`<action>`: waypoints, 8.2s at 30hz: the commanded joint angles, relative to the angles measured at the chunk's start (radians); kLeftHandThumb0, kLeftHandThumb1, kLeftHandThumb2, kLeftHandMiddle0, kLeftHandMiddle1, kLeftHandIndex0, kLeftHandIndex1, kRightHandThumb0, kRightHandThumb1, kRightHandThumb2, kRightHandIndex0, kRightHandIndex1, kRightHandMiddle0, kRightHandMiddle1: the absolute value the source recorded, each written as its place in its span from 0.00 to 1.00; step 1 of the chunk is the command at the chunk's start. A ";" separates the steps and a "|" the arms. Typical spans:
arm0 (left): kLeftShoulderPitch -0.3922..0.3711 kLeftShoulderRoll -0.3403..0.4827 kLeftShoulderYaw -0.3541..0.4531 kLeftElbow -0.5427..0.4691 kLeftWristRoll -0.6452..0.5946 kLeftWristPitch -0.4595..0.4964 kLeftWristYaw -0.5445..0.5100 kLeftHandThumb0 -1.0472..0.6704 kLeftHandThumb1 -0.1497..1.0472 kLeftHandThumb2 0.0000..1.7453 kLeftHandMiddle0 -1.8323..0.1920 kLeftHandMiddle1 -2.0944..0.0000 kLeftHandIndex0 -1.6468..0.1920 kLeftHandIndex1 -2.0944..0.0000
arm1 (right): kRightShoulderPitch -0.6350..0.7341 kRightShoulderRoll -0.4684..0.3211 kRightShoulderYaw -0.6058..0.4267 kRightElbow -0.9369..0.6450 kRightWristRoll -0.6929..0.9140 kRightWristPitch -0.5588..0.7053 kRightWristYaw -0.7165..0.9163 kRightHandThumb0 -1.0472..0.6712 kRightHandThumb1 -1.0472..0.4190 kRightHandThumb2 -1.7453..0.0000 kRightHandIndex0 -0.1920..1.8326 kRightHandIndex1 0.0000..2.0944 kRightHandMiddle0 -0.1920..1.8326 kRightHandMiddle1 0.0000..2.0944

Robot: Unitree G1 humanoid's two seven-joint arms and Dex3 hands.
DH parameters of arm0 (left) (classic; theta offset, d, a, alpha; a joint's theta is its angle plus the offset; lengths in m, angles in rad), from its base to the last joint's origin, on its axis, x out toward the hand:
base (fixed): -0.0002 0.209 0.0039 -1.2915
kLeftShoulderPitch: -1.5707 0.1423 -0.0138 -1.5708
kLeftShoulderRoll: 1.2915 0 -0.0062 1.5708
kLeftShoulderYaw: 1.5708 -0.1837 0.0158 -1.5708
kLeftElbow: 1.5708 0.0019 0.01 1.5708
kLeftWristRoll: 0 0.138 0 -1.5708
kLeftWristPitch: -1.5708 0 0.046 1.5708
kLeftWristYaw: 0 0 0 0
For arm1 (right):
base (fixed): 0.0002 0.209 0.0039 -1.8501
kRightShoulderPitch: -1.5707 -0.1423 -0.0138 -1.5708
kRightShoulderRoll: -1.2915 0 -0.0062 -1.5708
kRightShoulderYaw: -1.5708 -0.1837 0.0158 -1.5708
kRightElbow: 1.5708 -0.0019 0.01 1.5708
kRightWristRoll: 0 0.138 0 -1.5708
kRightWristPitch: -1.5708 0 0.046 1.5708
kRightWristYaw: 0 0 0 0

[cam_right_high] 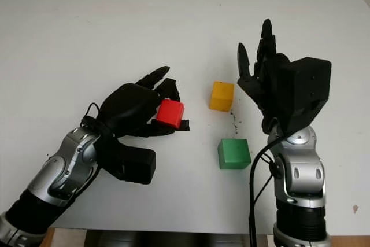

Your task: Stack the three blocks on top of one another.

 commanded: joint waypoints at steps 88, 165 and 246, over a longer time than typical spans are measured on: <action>0.033 -0.125 0.500 0.248 -0.834 -0.053 0.223 0.16 1.00 0.29 0.98 0.97 0.97 0.97 | -0.206 -0.531 0.380 0.220 -0.552 -0.205 0.560 0.22 0.14 0.97 0.11 0.04 0.20 0.03; 0.060 -0.143 0.481 0.222 -0.817 -0.063 0.207 0.14 1.00 0.32 0.99 0.98 0.99 0.98 | -0.505 -0.441 0.332 0.561 -0.309 -0.667 0.702 0.39 0.09 0.97 0.30 0.03 0.30 0.69; 0.106 -0.187 0.460 0.102 -0.788 0.051 0.266 0.12 1.00 0.37 1.00 1.00 1.00 1.00 | -0.726 -0.306 0.474 0.981 -0.341 -1.199 0.867 0.34 0.07 0.97 0.28 0.03 0.32 0.69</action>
